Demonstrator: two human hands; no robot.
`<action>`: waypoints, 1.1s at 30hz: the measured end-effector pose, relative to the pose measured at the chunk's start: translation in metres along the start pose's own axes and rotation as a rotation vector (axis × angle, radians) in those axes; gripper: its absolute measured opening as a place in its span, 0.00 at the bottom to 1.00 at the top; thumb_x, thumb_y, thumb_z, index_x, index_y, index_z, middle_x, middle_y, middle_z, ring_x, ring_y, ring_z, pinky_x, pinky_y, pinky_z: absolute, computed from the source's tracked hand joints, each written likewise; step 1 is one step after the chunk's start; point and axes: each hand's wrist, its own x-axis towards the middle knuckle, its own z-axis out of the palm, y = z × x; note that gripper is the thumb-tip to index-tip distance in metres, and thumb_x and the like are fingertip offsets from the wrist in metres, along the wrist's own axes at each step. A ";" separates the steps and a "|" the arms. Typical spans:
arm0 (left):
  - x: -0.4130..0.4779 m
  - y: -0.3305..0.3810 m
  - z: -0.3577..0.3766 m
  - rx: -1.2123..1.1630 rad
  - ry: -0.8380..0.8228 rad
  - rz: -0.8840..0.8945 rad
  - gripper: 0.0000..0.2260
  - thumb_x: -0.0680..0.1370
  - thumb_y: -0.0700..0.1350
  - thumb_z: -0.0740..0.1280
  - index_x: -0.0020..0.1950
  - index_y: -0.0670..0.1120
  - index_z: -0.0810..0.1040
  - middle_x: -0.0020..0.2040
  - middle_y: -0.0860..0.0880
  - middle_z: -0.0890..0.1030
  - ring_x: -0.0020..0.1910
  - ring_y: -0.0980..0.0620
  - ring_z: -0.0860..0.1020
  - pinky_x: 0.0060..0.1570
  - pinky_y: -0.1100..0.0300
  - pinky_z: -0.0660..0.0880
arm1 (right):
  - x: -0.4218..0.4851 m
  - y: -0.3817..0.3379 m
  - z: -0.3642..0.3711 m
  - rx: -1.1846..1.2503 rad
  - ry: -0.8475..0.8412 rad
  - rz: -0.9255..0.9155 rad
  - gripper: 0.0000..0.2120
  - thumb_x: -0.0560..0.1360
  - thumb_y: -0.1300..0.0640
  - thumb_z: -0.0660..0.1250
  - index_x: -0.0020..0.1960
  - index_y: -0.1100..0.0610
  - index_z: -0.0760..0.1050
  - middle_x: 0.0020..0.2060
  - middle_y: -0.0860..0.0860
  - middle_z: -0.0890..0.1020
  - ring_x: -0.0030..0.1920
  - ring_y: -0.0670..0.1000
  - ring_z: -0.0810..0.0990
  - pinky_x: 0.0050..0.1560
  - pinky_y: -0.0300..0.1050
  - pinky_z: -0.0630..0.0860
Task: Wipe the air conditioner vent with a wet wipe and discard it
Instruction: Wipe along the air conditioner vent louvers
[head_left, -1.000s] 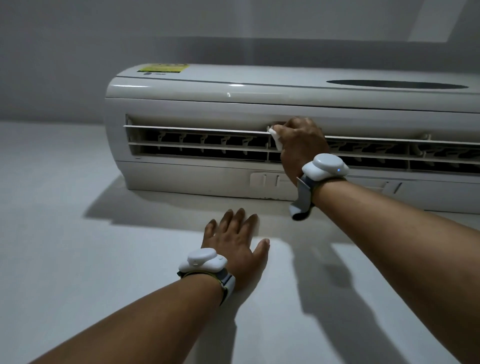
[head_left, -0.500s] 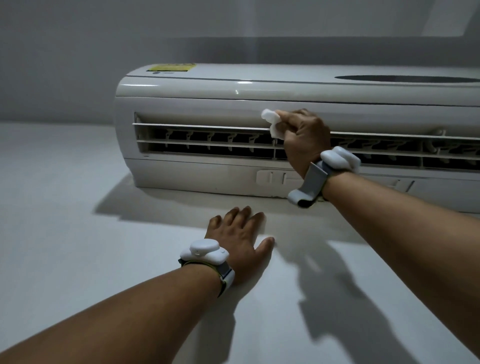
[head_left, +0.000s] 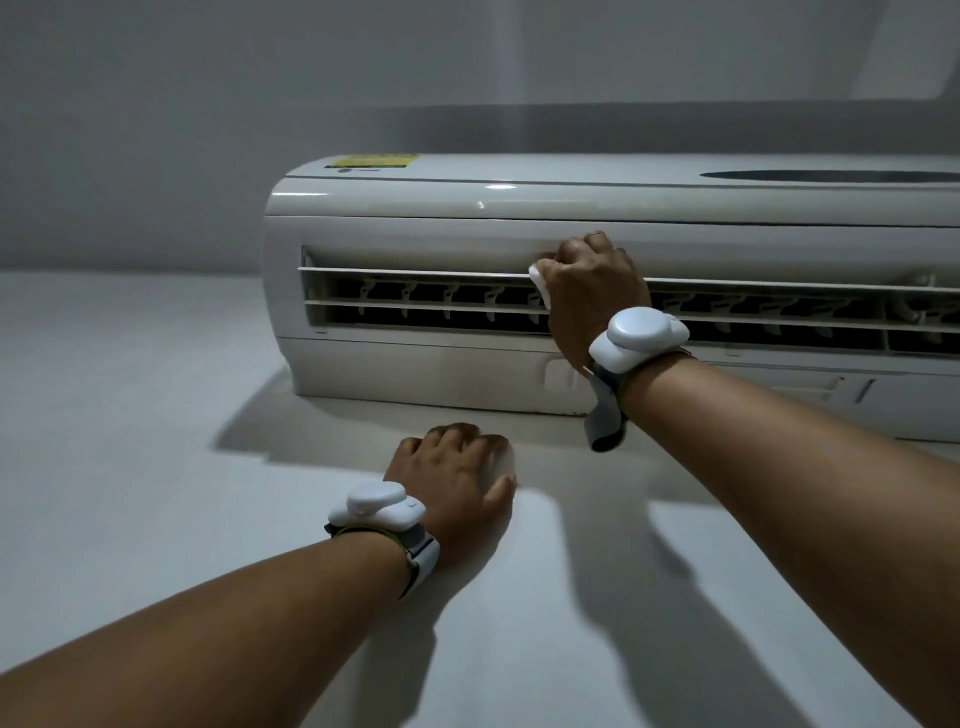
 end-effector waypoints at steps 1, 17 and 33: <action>-0.001 -0.002 -0.001 0.005 0.003 -0.010 0.21 0.74 0.61 0.51 0.65 0.61 0.68 0.66 0.56 0.71 0.65 0.53 0.67 0.61 0.55 0.62 | 0.001 -0.002 0.000 -0.007 -0.002 0.016 0.15 0.81 0.58 0.53 0.58 0.58 0.77 0.54 0.56 0.78 0.58 0.59 0.71 0.56 0.51 0.68; 0.016 -0.134 -0.019 0.004 -0.029 -0.077 0.22 0.77 0.61 0.55 0.70 0.59 0.65 0.70 0.53 0.68 0.67 0.49 0.67 0.64 0.53 0.63 | 0.025 -0.099 0.031 -0.028 0.010 0.090 0.16 0.82 0.53 0.51 0.61 0.55 0.75 0.57 0.55 0.78 0.58 0.59 0.73 0.58 0.51 0.67; 0.005 -0.177 -0.029 -0.032 0.057 -0.209 0.22 0.75 0.60 0.58 0.66 0.53 0.70 0.67 0.51 0.71 0.66 0.48 0.67 0.65 0.52 0.62 | 0.072 -0.212 0.045 -0.012 -0.023 -0.004 0.14 0.81 0.59 0.53 0.61 0.57 0.74 0.60 0.55 0.75 0.62 0.58 0.70 0.59 0.50 0.67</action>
